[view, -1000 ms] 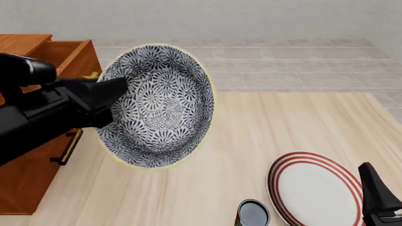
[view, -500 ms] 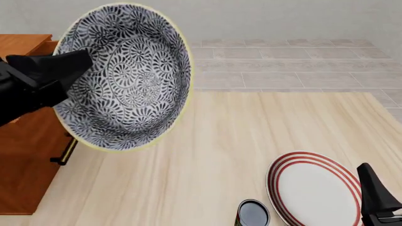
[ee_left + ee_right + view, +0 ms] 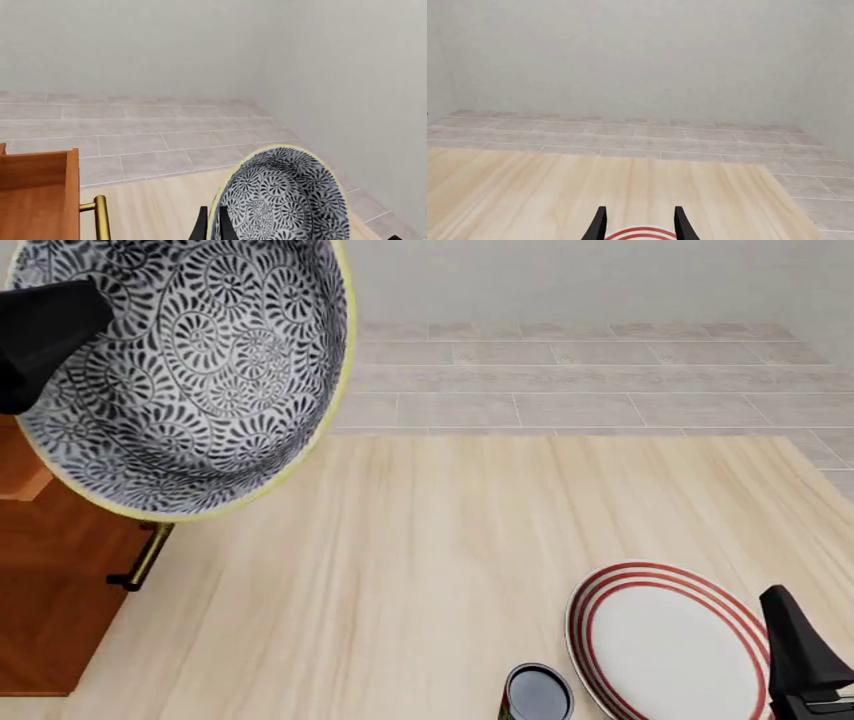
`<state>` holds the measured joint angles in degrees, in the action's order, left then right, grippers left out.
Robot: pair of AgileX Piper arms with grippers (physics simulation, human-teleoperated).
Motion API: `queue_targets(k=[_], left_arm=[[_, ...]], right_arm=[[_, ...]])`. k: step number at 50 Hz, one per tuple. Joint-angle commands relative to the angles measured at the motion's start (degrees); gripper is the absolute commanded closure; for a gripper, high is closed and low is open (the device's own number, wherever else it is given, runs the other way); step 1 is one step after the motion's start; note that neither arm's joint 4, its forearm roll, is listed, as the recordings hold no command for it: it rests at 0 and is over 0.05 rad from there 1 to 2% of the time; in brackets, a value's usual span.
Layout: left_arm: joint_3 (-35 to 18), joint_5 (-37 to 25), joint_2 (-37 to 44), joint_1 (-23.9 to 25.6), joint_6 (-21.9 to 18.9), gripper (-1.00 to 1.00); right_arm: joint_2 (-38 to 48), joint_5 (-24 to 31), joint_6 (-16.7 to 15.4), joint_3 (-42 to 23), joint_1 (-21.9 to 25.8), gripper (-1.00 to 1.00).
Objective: Put the bowl on top of the cabinet.
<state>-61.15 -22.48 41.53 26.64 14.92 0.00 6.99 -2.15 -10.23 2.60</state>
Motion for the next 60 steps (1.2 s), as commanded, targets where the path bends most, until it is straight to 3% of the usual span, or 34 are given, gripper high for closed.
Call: queue_targets(k=[1,17,60], left_arm=[[-2.85,-1.32,-0.43,-2.30,1.09,1.00],[-3.55,0.23,1.24,-8.48,6.55,1.00],[-6.23,-0.39,-0.13,-17.53,11.14,1.00]], right_arm=[[0.00,0.19,-0.06,-0.31,0.15,-1.00],[0.00,0.52,-0.01,-0.95,0.23,-1.00],[0.00,0.14,0.05,-0.48,0.38,-1.00]])
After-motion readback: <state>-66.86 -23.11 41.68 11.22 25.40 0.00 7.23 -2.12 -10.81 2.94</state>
